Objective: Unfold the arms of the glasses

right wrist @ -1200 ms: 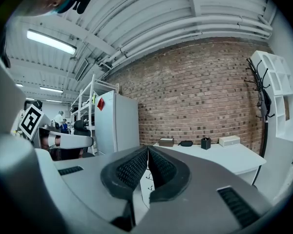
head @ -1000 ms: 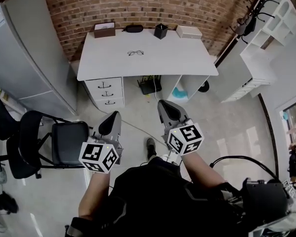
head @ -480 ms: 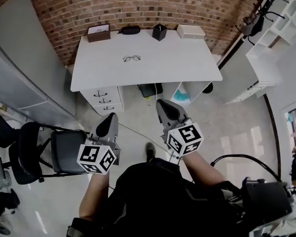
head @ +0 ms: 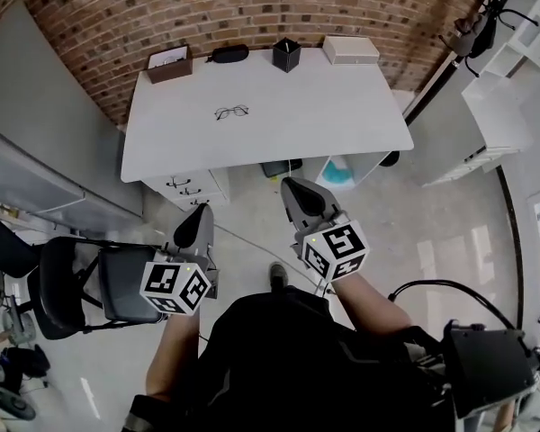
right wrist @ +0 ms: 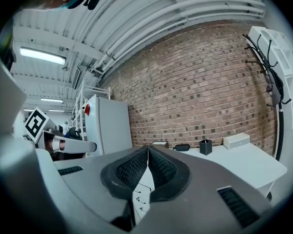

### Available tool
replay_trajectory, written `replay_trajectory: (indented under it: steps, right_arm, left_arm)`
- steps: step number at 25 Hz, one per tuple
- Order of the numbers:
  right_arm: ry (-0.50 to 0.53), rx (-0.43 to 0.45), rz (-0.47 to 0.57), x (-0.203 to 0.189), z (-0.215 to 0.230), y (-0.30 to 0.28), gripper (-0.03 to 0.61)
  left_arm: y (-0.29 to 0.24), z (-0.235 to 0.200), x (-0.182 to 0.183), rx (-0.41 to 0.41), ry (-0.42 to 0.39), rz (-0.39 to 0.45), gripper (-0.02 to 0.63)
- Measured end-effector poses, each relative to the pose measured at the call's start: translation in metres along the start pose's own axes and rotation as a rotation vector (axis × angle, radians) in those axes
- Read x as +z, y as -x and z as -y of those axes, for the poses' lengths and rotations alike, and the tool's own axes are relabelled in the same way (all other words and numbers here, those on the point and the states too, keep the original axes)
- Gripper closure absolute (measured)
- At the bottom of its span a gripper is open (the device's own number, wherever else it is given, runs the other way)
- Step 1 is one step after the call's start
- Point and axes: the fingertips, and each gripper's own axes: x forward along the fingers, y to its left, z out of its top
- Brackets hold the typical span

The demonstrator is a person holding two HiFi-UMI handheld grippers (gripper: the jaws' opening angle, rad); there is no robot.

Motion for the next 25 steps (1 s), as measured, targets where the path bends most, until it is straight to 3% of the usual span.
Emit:
replay_trajectory:
  steps: [5,17,25]
  right_arm:
    - [0.002,0.029,-0.002,0.003,0.034,-0.009,0.571]
    - [0.0,0.058,-0.003,0.003,0.077,-0.033,0.571]
    - [0.004,0.035,-0.015,0.001,0.094,-0.063,0.569]
  left_arm:
    - [-0.04,0.011,0.004,0.019,-0.063,-0.023,0.606]
    - [-0.087,0.01,-0.005,0.042,-0.023,-0.068,0.606]
    - [-0.119,-0.013,-0.005,0.024,-0.018,-0.078,0.606]
